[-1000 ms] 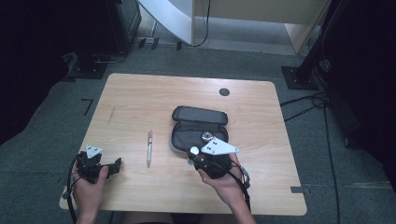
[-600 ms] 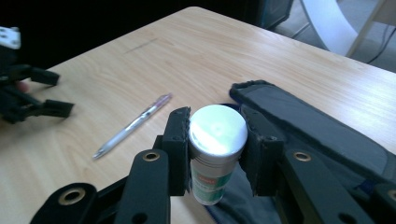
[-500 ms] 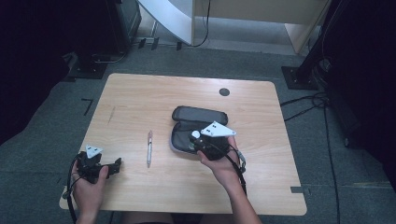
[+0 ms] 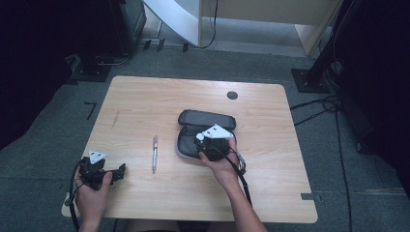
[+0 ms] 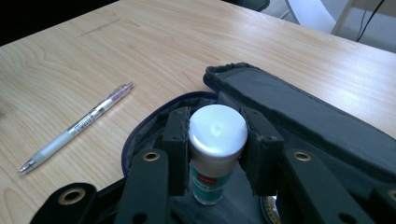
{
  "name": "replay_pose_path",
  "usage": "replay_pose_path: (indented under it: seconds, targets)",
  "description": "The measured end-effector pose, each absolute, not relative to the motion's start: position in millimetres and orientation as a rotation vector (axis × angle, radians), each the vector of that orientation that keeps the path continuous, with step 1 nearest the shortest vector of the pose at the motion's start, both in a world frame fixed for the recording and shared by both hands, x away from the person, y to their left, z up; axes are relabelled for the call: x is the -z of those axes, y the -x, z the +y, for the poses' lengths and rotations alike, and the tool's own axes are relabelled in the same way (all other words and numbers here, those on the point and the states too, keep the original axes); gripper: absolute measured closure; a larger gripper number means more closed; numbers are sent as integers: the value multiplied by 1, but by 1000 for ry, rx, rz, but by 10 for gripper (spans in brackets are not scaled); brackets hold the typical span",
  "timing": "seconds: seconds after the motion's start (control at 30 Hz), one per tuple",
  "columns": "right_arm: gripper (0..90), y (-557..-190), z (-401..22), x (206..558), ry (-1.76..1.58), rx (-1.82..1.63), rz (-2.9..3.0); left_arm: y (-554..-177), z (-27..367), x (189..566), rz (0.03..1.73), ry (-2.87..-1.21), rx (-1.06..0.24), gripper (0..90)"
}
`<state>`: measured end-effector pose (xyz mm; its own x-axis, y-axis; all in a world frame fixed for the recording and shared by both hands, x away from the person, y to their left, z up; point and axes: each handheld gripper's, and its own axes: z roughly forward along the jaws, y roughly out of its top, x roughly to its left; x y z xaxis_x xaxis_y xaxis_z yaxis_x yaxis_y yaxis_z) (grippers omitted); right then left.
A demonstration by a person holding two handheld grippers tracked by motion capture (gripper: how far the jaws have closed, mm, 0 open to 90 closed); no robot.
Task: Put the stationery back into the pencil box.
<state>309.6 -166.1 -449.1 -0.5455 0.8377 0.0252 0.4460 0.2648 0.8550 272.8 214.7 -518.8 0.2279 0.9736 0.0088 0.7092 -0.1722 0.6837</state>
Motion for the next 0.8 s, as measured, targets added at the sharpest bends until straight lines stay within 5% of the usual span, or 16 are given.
replay_pose_path:
  seconds: [0.8]
  targets:
    - [653, -295, -211, 472, -1218, -1294, 2157, -273, 215, 519, 1542, -1952, -619, 0]
